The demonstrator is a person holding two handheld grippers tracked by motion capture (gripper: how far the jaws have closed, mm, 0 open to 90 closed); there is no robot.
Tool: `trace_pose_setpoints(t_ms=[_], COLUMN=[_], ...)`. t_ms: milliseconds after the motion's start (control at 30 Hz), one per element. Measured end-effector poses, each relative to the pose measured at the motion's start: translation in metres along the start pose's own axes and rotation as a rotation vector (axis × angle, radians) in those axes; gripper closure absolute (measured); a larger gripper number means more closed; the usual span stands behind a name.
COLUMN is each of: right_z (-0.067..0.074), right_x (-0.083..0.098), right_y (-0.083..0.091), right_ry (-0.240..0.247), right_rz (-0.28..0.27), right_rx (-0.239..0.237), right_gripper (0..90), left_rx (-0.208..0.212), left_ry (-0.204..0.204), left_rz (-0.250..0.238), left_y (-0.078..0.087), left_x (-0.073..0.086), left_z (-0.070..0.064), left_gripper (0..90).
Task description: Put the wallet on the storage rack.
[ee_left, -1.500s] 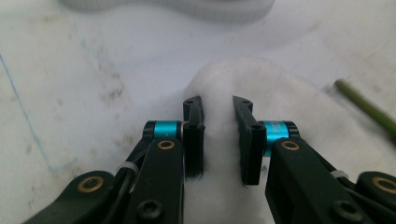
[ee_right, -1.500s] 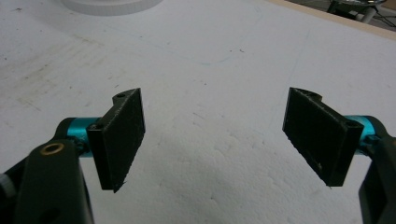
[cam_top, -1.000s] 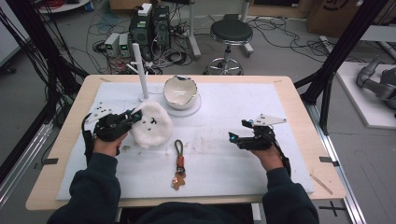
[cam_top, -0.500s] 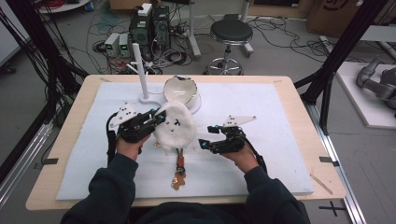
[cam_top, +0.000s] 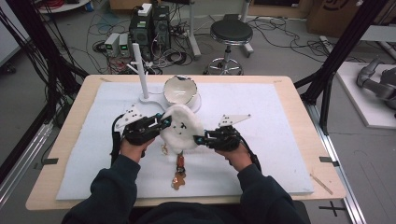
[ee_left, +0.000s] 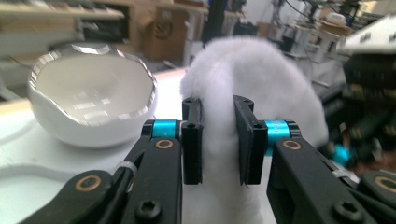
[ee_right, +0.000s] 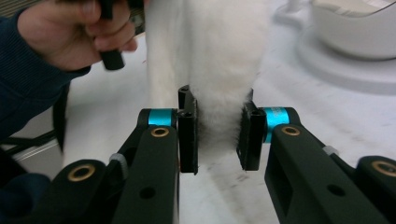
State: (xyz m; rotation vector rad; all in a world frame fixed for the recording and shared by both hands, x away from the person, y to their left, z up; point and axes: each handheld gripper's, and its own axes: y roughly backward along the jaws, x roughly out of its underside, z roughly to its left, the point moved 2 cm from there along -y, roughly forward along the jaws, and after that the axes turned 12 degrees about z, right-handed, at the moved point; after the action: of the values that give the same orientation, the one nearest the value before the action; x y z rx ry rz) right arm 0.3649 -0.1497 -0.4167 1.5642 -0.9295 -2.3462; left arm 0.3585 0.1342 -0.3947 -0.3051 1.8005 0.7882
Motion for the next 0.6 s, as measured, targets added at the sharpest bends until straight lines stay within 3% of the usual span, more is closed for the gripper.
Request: trace_pose_setpoints(t_ms=[33,67,100,167,267,300,333,433,600], right_z=[-0.003,-0.003,-0.005,-0.007,-0.009,-0.01,-0.01,-0.011,-0.012], right_x=[-0.001,-0.001,-0.002,-0.003,-0.003,-0.003,-0.003,-0.003,-0.002], right_y=[0.007,0.007,0.014,0.02,0.025,0.027,0.027,0.028,0.024], right_ry=[-0.009,-0.009,-0.009,-0.009,-0.013,-0.019,-0.019,-0.038,-0.065], right_rz=[-0.029,-0.029,-0.06,-0.097,-0.119,-0.131,-0.137,-0.157,-0.159], right_rx=[0.018,0.018,0.038,0.048,0.058,0.063,0.062,0.055,0.061], right_gripper=[75.7,75.7,76.0,76.0,76.0,76.0,75.9,72.1,47.1], left_rx=[0.025,0.025,0.046,0.07,0.079,0.087,0.087,0.094,0.101], left_ry=[0.015,0.015,0.009,0.002,-0.021,-0.045,-0.045,-0.036,-0.014], left_rz=[0.038,0.038,0.096,0.155,0.191,0.207,0.207,0.136,0.072], left_y=[-0.002,-0.002,-0.005,-0.009,-0.012,-0.014,-0.014,-0.008,-0.003], left_x=[0.002,0.002,0.005,0.009,0.011,0.012,0.012,0.007,0.004], left_z=[0.001,0.001,0.002,0.002,-0.001,-0.004,-0.004,-0.003,-0.004], left_gripper=[72.4,71.9,71.3,70.1,71.8,74.3,76.4,79.6,80.7])
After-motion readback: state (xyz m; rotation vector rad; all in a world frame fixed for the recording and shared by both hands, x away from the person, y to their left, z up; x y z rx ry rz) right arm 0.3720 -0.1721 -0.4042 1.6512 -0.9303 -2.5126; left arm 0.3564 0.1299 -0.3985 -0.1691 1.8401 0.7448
